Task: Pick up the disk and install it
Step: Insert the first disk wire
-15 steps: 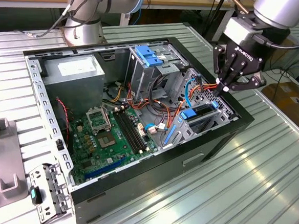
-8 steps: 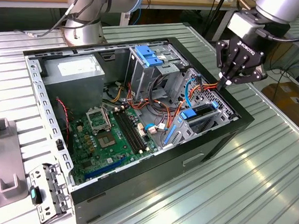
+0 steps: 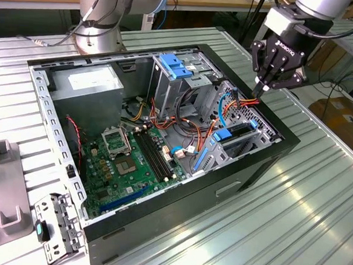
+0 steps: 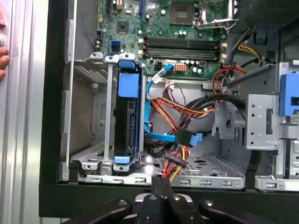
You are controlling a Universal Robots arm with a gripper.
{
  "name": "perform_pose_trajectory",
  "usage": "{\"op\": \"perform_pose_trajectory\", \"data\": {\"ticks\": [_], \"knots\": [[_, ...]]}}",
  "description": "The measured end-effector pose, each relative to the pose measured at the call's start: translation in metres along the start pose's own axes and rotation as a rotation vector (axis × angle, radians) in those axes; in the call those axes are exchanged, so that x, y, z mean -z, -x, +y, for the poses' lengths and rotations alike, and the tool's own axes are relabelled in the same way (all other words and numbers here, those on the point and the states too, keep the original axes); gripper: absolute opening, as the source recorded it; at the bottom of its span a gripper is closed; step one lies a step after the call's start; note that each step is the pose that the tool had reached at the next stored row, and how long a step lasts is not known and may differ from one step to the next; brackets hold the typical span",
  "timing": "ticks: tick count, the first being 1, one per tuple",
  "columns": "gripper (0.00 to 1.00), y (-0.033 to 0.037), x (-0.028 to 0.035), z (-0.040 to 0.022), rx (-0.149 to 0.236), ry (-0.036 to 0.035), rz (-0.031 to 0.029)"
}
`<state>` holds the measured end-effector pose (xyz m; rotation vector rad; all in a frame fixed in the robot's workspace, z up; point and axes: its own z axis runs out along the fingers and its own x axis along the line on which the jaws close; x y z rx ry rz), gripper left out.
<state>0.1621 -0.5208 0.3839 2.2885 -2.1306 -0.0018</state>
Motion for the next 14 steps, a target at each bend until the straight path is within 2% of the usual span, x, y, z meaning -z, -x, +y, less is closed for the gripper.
{"op": "perform_pose_trajectory", "data": {"ticks": [2, 3, 4, 10, 11, 13, 14], "knots": [[0.11, 0.0, -0.0001, -0.0001, 0.049, -0.0005, 0.0004], [0.11, 0.0001, -0.0001, -0.0001, 0.093, -0.0009, 0.001], [0.11, 0.0001, -0.0002, -0.0001, 0.122, -0.0012, 0.0013], [0.11, 0.0001, -0.0005, -0.0001, 0.246, -0.0023, 0.0029], [0.11, 0.0, -0.0005, -0.0002, 0.281, -0.0027, 0.0033], [0.11, 0.0, -0.0005, -0.0003, 0.324, -0.0031, 0.0038], [0.11, 0.0, -0.0006, -0.0004, 0.363, -0.0034, 0.0042]]}}
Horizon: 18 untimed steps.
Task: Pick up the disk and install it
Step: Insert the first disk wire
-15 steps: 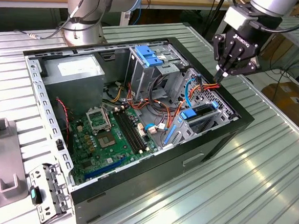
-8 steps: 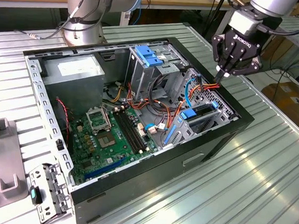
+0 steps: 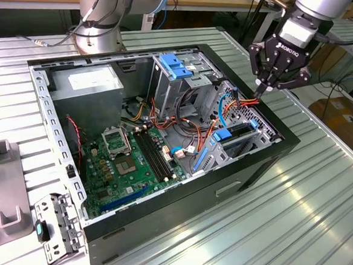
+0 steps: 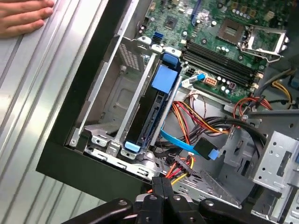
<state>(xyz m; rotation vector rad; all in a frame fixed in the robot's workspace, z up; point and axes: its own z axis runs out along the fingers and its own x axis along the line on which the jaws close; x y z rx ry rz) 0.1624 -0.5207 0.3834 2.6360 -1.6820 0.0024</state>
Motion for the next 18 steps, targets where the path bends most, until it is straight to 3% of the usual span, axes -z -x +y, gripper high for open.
{"op": "perform_pose_trajectory", "data": {"ticks": [5, 18], "knots": [[0.11, -0.0001, -0.0002, -0.0002, 0.165, -0.0015, 0.0019], [0.11, -0.0001, -0.0013, -0.0002, 0.406, -0.0038, 0.0048]]}}
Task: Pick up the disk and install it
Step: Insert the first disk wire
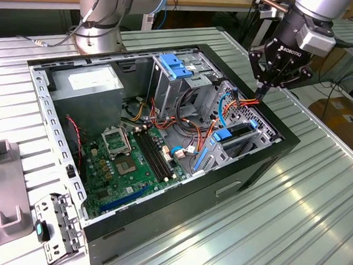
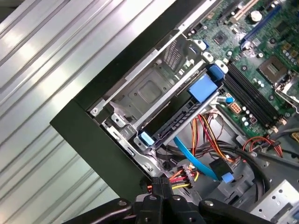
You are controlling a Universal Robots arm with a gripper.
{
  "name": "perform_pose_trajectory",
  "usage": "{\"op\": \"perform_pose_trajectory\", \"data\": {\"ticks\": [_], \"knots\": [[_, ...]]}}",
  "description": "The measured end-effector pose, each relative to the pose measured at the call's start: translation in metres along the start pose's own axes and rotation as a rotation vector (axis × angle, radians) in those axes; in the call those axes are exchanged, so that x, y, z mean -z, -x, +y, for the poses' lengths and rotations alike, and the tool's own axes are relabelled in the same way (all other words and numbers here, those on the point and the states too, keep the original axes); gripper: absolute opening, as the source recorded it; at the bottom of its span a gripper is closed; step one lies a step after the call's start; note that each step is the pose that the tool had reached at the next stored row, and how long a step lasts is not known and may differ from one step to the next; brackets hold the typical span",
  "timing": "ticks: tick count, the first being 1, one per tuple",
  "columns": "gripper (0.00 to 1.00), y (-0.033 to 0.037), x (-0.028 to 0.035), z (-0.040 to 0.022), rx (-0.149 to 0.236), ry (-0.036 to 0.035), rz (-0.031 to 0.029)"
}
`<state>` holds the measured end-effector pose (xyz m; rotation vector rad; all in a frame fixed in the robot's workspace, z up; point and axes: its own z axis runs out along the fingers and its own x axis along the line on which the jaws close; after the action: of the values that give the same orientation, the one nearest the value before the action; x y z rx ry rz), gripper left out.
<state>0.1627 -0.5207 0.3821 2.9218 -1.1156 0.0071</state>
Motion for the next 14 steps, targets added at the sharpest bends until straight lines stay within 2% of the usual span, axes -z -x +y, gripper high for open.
{"op": "perform_pose_trajectory", "data": {"ticks": [2, 6, 8, 11, 12, 13, 14], "knots": [[0.11, -0.0013, -0.0003, -0.0016, 0.028, -0.0003, 0.0002], [0.11, -0.0086, -0.0009, -0.0106, 0.031, -0.0002, 0.0005], [0.11, -0.0093, -0.0014, -0.0117, 0.03, 0.0001, 0.0007], [0.11, -0.0093, -0.0019, -0.0117, -0.002, -0.0007, 0.0016], [0.11, -0.0093, -0.002, -0.0117, 0.009, -0.0008, 0.0017], [0.11, -0.0093, -0.0026, -0.0117, 0.036, -0.0015, 0.0022], [0.17, -0.0093, -0.0031, -0.0117, 0.059, -0.0022, 0.0032]]}}
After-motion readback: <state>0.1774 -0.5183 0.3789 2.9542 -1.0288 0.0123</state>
